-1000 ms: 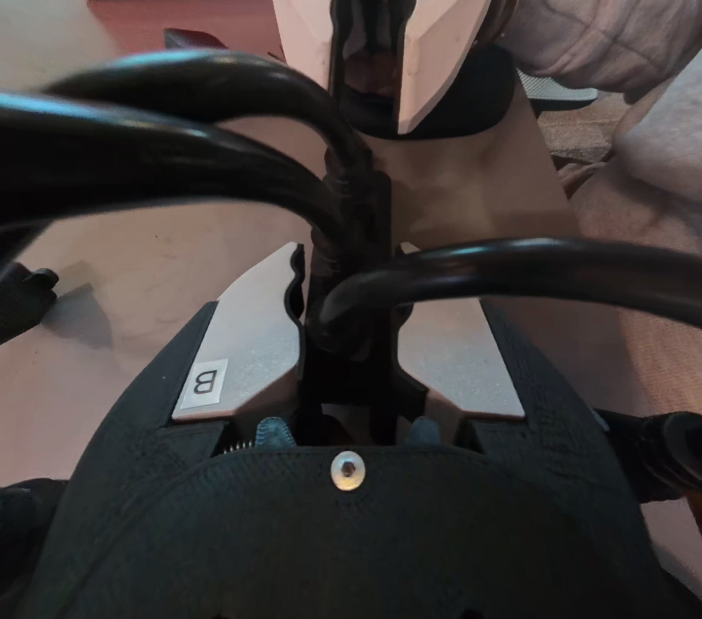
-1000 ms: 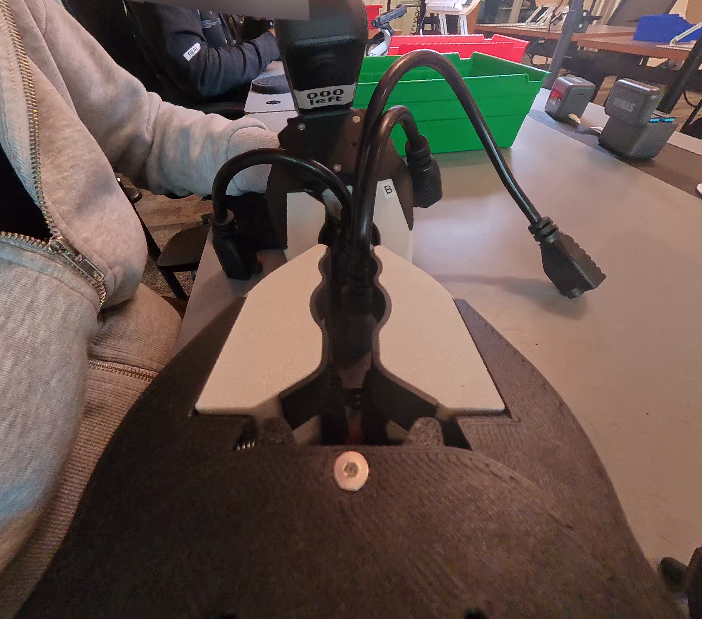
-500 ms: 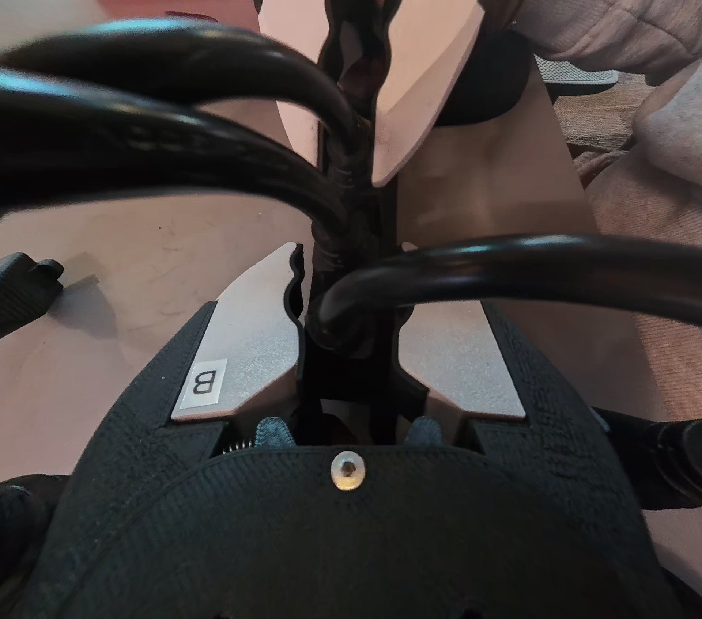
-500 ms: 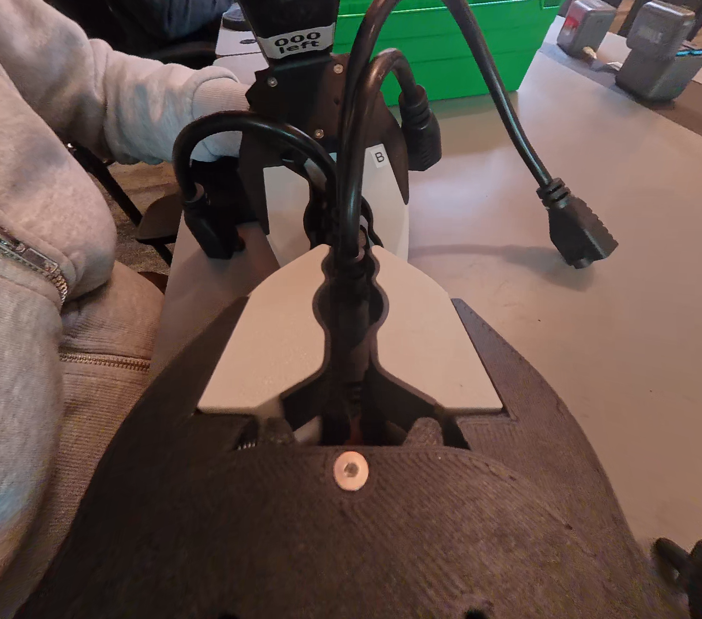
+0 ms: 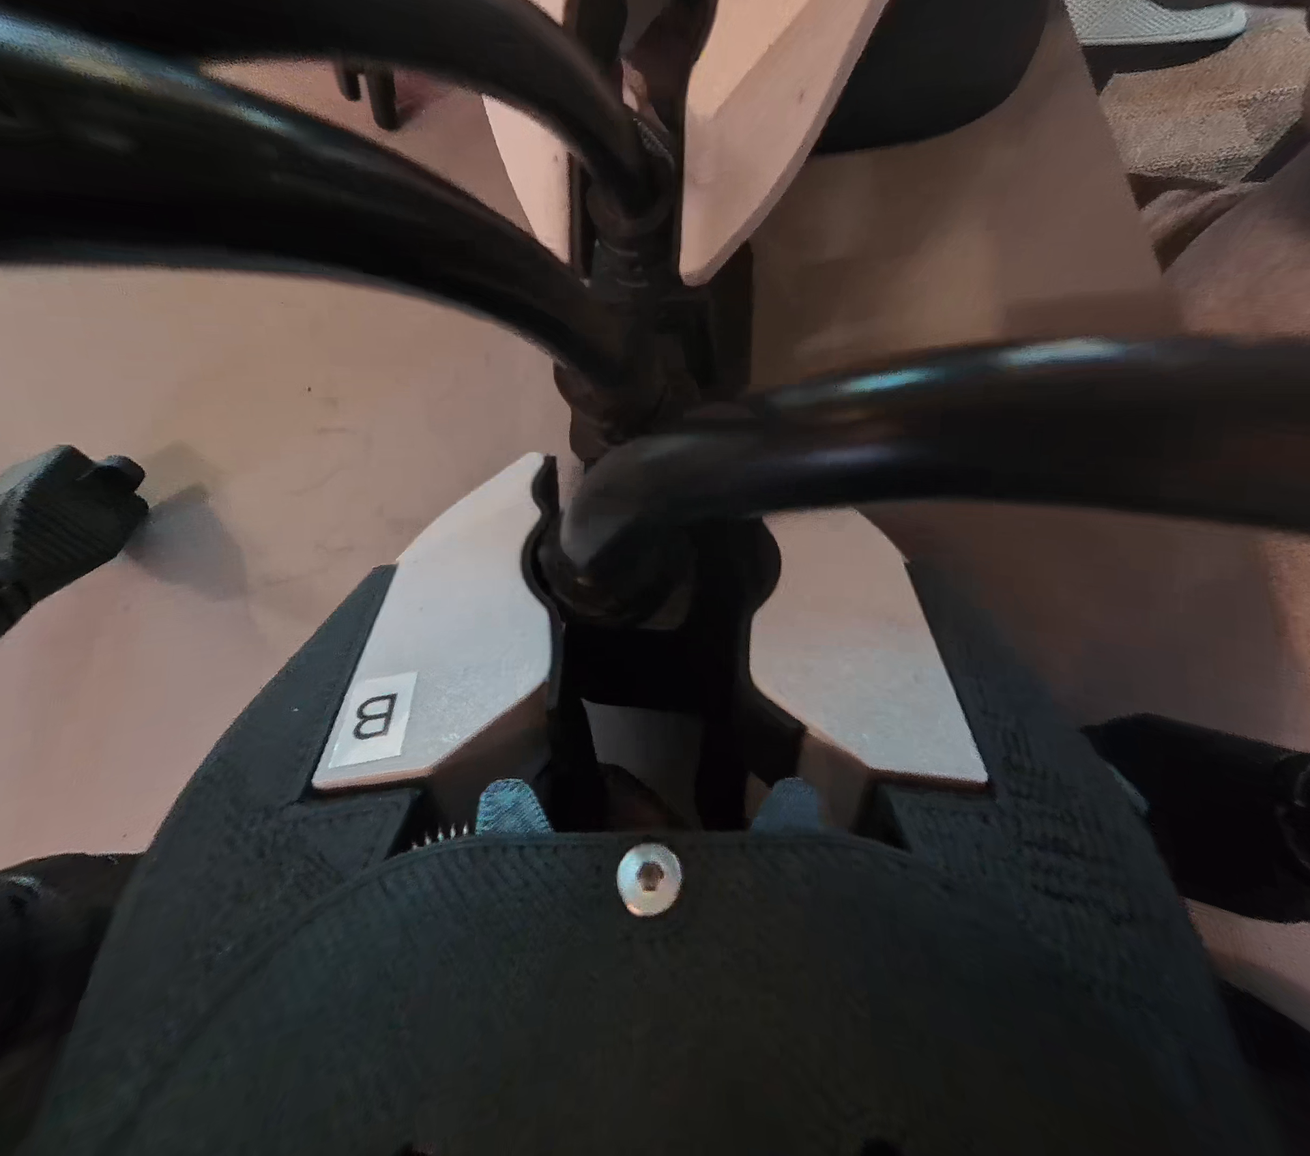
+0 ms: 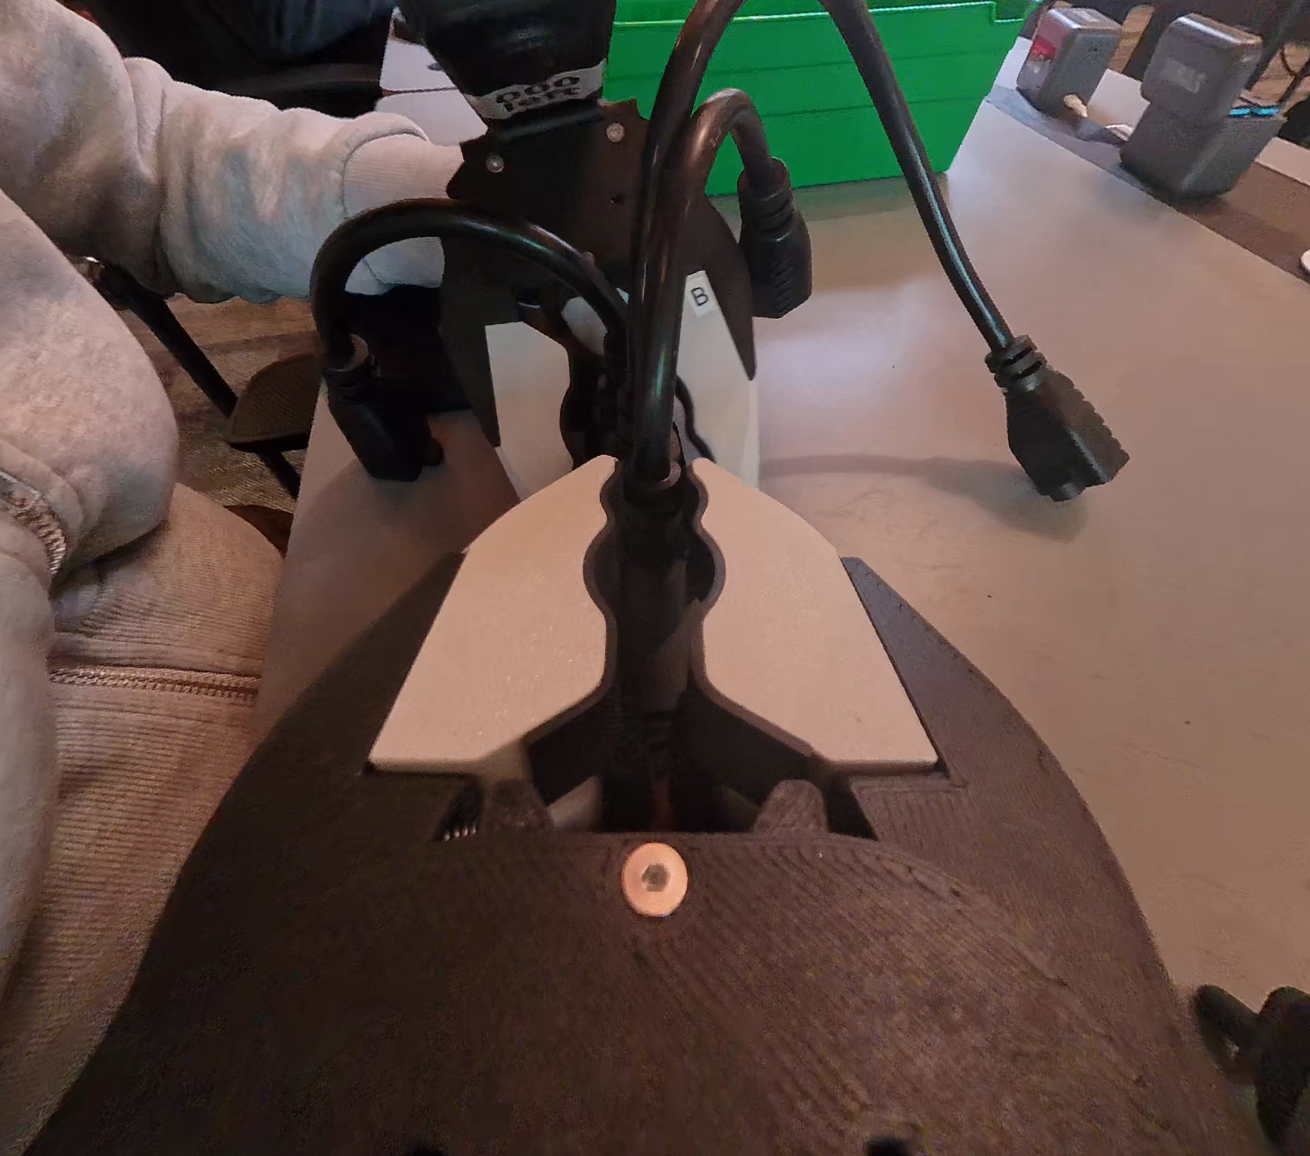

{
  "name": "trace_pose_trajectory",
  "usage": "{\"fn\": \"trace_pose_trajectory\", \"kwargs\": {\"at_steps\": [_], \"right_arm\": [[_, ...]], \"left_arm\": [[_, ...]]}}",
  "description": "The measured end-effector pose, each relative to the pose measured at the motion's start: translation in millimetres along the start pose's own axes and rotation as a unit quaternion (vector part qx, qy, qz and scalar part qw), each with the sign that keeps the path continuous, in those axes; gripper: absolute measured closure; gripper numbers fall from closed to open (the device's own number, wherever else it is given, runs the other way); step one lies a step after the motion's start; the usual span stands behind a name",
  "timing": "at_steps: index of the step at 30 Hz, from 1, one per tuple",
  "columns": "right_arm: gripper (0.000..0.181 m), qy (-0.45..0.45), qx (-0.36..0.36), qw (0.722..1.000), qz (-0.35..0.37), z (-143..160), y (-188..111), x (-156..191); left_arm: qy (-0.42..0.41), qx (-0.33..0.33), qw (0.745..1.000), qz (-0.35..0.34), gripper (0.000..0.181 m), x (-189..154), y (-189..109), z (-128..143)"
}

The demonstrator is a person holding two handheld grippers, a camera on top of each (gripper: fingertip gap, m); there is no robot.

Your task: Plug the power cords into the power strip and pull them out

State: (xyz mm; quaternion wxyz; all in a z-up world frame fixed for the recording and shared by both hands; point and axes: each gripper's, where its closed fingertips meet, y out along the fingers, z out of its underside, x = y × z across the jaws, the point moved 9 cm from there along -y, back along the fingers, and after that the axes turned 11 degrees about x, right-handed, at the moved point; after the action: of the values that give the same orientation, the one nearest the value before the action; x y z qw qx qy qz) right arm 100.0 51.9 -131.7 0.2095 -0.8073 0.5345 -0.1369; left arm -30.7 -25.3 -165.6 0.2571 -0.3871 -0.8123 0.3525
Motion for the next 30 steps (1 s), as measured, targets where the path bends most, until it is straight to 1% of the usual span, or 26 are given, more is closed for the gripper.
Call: {"fn": "trace_pose_trajectory", "kwargs": {"at_steps": [3,6,8,11,13,15,16,17,18,20,22,23,26,30], "right_arm": [[0.165,-0.004,0.019,1.0,0.017,-5,3,-6],[0.165,-0.035,0.057,0.997,0.035,-13,8,-21],[0.165,-0.04,0.074,0.996,0.026,-18,12,-33],[0.164,-0.048,0.076,0.996,-0.019,-15,16,-46],[0.154,-0.018,0.068,0.996,-0.046,-7,15,-53],[0.132,-0.002,0.109,0.993,-0.055,6,12,-54],[0.122,-0.01,0.137,0.989,-0.047,11,11,-53],[0.116,-0.024,0.16,0.986,-0.036,16,11,-52],[0.115,-0.037,0.178,0.983,-0.029,19,12,-51],[0.125,-0.057,0.217,0.974,-0.025,23,19,-48],[0.137,-0.062,0.224,0.973,-0.01,24,25,-47],[0.137,-0.065,0.223,0.973,-0.008,24,25,-47],[0.137,-0.064,0.214,0.975,-0.009,25,24,-47],[0.136,-0.051,0.222,0.974,0.007,26,22,-50]], "left_arm": [[-0.013,0.004,1.0,0.011,0.134,9,-2,3],[-0.034,0.005,0.999,0.014,0.137,26,-2,7],[-0.036,0.007,0.999,0.016,0.137,36,-2,9],[-0.037,0.004,0.998,0.04,0.136,47,-2,13],[-0.051,0.007,0.998,0.044,0.136,49,-2,14],[-0.049,0.007,0.998,0.028,0.136,47,-4,16],[-0.047,0.007,0.999,0.017,0.136,45,-5,17],[-0.043,0.008,0.999,0.009,0.136,44,-5,17],[-0.042,0.009,0.999,0.006,0.136,43,-6,18],[-0.045,0.009,0.999,0.006,0.136,43,-6,18],[-0.042,0.01,0.999,0.007,0.136,42,-6,18],[-0.04,0.012,0.999,0.007,0.135,42,-6,18],[-0.035,0.015,0.999,0.018,0.125,39,-7,20],[-0.048,0.019,0.998,0.022,0.126,41,-10,24]]}}
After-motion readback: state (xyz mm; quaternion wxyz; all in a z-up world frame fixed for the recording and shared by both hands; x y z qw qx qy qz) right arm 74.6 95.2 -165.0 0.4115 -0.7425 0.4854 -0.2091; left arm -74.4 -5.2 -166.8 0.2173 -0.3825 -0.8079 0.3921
